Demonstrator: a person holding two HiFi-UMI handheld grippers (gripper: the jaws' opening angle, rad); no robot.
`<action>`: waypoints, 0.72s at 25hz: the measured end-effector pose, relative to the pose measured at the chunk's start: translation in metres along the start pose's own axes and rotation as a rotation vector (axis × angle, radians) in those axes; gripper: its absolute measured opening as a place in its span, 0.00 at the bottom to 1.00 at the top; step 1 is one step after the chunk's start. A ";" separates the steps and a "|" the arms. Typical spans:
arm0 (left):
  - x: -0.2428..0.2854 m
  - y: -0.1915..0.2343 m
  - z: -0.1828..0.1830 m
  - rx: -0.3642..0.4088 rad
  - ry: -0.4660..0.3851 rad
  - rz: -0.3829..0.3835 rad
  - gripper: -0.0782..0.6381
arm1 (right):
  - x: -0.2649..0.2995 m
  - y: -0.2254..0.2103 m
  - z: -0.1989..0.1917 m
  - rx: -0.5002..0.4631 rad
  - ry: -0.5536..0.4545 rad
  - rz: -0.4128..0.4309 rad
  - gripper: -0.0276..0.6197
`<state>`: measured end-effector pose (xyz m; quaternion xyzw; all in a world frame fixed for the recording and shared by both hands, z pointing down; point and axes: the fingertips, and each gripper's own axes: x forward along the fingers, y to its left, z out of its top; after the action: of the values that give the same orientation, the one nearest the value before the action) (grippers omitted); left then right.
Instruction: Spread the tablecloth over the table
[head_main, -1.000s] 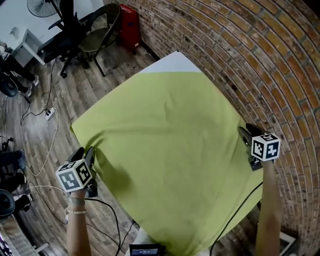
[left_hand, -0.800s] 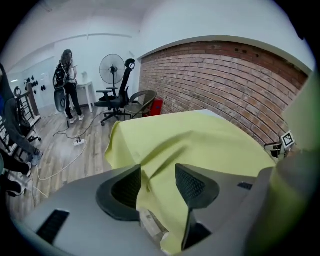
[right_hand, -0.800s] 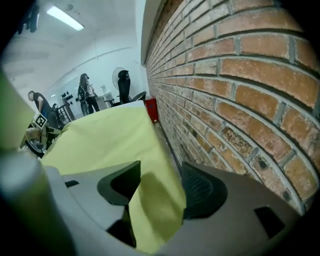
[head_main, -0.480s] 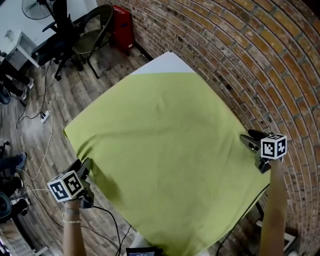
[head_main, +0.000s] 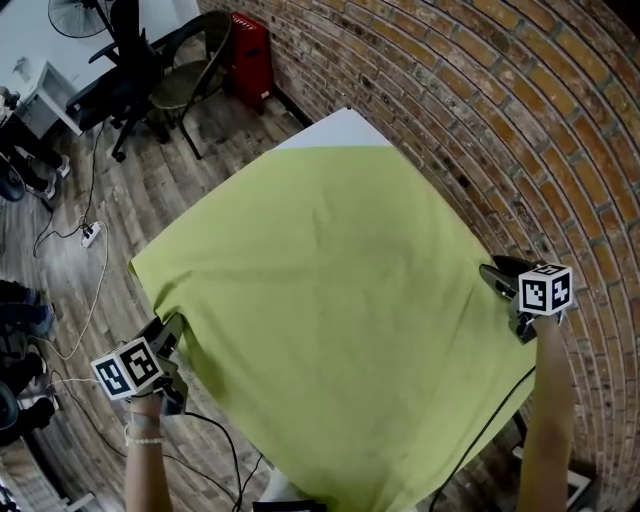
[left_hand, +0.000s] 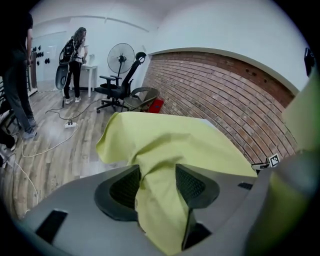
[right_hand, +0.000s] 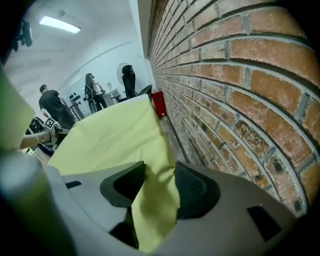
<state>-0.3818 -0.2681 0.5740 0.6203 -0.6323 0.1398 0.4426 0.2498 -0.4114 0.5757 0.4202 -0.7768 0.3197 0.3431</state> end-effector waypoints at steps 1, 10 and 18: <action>0.001 0.001 0.002 -0.003 -0.003 0.001 0.44 | 0.002 0.000 0.003 -0.006 0.000 -0.012 0.36; 0.014 0.014 0.024 0.006 -0.018 0.021 0.46 | 0.019 -0.001 0.029 0.021 -0.041 -0.111 0.26; 0.018 0.023 0.041 -0.007 -0.035 0.028 0.46 | 0.035 0.008 0.053 -0.028 -0.037 -0.142 0.22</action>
<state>-0.4162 -0.3055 0.5725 0.6121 -0.6492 0.1328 0.4314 0.2145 -0.4646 0.5718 0.4753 -0.7557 0.2759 0.3561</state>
